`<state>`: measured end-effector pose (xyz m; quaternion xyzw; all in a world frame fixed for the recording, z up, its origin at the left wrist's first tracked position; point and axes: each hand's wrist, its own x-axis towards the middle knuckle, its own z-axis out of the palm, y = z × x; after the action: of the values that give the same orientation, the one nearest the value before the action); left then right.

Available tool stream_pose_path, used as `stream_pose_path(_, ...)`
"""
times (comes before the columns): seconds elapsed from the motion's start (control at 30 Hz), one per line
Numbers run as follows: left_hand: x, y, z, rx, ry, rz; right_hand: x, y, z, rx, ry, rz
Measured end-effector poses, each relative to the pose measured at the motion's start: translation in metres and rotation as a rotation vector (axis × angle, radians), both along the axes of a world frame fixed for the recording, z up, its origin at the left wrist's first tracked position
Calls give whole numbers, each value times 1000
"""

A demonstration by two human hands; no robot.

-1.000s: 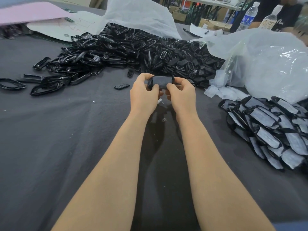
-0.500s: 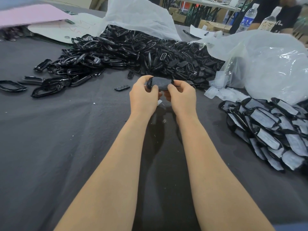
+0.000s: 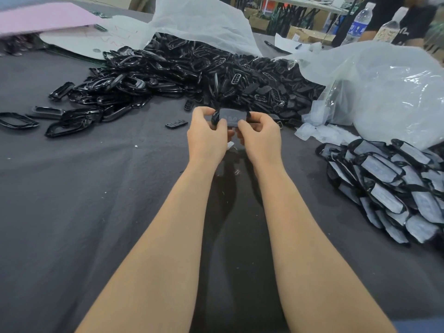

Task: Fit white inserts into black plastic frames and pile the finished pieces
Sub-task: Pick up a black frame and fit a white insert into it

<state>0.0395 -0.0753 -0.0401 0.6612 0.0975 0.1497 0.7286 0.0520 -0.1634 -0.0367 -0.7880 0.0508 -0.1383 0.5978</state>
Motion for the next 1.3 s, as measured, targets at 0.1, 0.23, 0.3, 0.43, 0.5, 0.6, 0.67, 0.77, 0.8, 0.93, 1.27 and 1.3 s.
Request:
stream_pose_path(0.1,1,0,0,4,12,-4,-1,0,0,13,-19,2)
stream_pose_path(0.23,1,0,-1,66,15,-31,0,-2,0,14,-28,3)
stream_pose_path(0.3,1,0,-2,95,15,-30,1,-2,-1,14,-35,10)
stream_pose_path(0.43,1,1,-2,86,21,-14,0,-3,-1,30,-25,21)
stream_pose_path(0.5,1,1,-1,78,15,-14,1,-2,-1,25,-22,15)
stream_pose_path(0.6,0,1,-1,87,0,-20,1,-1,-1,16,-26,-6)
stream_pose_path(0.67,-1,1,-1,99,-6,-18,1,-1,-1,18,-17,-12)
stream_pose_path(0.77,-2,1,0,125,-15,-6,1,-2,-1,22,-7,-13)
stream_pose_path(0.8,-2,1,0,131,-20,-3,1,-2,-1,27,-8,-13)
stream_pose_path(0.93,-2,1,0,130,-16,3,0,-2,0,40,-18,-12)
stream_pose_path(1.27,-11,-4,6,181,-10,-2,-5,-3,6,43,-15,-48)
stream_pose_path(1.3,-12,-6,9,185,-20,0,-7,-5,9,40,-23,-61)
